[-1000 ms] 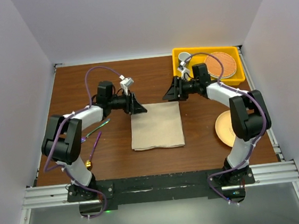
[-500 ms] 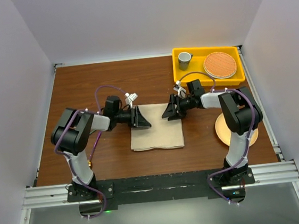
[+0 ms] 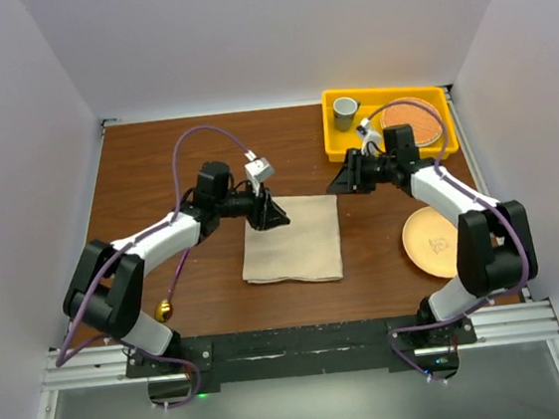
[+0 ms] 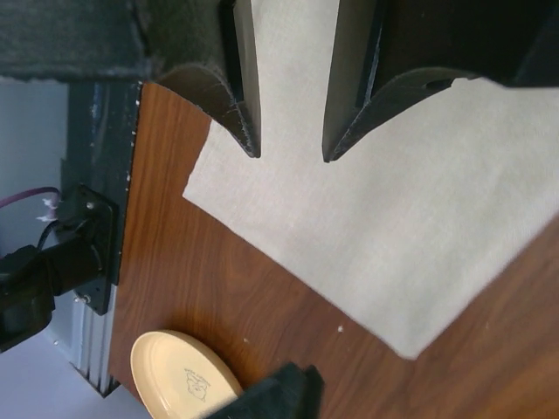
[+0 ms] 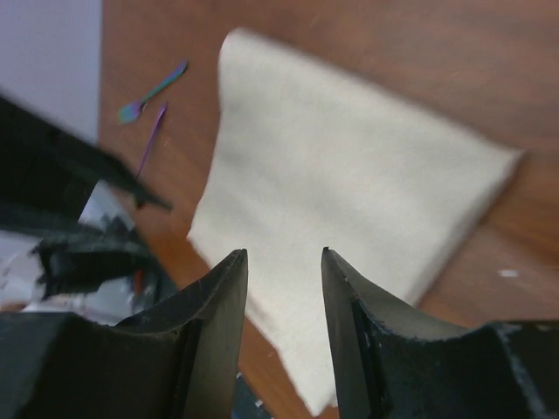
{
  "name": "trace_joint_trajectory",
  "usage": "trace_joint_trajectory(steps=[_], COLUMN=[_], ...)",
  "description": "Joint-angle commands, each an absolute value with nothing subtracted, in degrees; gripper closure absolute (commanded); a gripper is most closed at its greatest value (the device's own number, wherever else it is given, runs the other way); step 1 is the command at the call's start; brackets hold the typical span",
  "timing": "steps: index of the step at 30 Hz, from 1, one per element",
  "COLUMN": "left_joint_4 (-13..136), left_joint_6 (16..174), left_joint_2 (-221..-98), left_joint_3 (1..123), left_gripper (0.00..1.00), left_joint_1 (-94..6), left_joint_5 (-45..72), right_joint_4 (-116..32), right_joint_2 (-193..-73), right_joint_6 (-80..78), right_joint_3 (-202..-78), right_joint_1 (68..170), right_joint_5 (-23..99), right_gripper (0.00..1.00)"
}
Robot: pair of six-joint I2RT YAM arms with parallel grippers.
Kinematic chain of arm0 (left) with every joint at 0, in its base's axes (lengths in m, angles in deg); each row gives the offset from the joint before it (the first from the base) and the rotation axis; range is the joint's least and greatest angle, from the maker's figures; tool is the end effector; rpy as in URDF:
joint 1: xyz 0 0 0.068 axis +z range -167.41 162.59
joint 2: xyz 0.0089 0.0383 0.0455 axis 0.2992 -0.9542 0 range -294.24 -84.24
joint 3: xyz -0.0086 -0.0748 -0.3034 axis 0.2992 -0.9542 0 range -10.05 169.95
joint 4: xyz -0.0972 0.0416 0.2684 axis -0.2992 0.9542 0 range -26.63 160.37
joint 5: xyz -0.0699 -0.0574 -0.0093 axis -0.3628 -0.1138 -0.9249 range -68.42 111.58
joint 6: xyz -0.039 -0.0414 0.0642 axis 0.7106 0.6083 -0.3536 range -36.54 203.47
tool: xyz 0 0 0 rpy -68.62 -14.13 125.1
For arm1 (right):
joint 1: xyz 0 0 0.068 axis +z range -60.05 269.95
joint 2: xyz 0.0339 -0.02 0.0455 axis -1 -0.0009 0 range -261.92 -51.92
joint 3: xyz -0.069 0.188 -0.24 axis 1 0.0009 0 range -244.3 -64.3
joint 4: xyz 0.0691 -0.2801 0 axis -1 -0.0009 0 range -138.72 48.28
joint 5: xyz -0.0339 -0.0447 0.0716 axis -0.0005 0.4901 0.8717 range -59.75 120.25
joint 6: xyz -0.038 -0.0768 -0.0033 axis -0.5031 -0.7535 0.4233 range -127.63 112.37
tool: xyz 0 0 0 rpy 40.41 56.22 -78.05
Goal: Fold the napkin into a case and place the utensils inside
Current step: Move the square-folded napkin to the center of the board.
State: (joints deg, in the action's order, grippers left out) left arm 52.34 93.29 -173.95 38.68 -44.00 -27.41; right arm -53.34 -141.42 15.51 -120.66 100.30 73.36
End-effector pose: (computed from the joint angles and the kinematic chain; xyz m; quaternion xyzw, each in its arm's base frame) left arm 0.3066 -0.2173 0.2225 0.3201 0.7493 -0.4832 0.3203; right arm 0.3558 0.1175 0.2281 -0.0448 0.8689 0.4278 0.2449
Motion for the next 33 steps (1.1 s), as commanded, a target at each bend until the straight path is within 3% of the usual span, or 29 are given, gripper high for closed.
trace_joint_trajectory(steps=[1,4,7,12,18,23,33], left_joint_4=[62.7,62.7,61.3,61.3,62.0,57.3,53.3], left_joint_6=[75.5,67.0,59.8,59.1,58.9,59.7,64.3], left_joint_2=[-171.4,-168.0,-167.6,-171.9,-173.4,-174.1,-177.6], left_joint_3=[40.5,38.0,36.5,39.6,40.1,39.8,41.6], left_gripper=[0.6,0.52,0.5,0.5,0.52,0.48,0.49], left_joint_1=[-50.3,-56.1,-61.5,-63.5,-64.9,-67.9,-70.6], left_joint_5=[-16.8,-11.6,-6.1,-5.6,-5.9,-2.9,-0.1], right_joint_4=[-56.0,-56.4,-55.4,-48.8,-50.7,-47.7,-43.0], right_joint_2=[-140.7,-144.5,-149.9,-153.5,-154.3,-153.3,-155.6], right_joint_6=[6.1,1.7,3.9,8.1,6.7,9.3,17.5], right_joint_3=[-123.2,-125.8,-127.5,-124.6,-125.5,-123.8,-117.1], right_joint_1=[98.9,99.0,98.9,99.0,99.0,98.8,99.0], right_joint_5=[58.1,54.3,55.2,57.9,60.2,61.0,64.6], right_gripper=[0.57,0.57,0.57,0.56,0.57,0.55,0.64])
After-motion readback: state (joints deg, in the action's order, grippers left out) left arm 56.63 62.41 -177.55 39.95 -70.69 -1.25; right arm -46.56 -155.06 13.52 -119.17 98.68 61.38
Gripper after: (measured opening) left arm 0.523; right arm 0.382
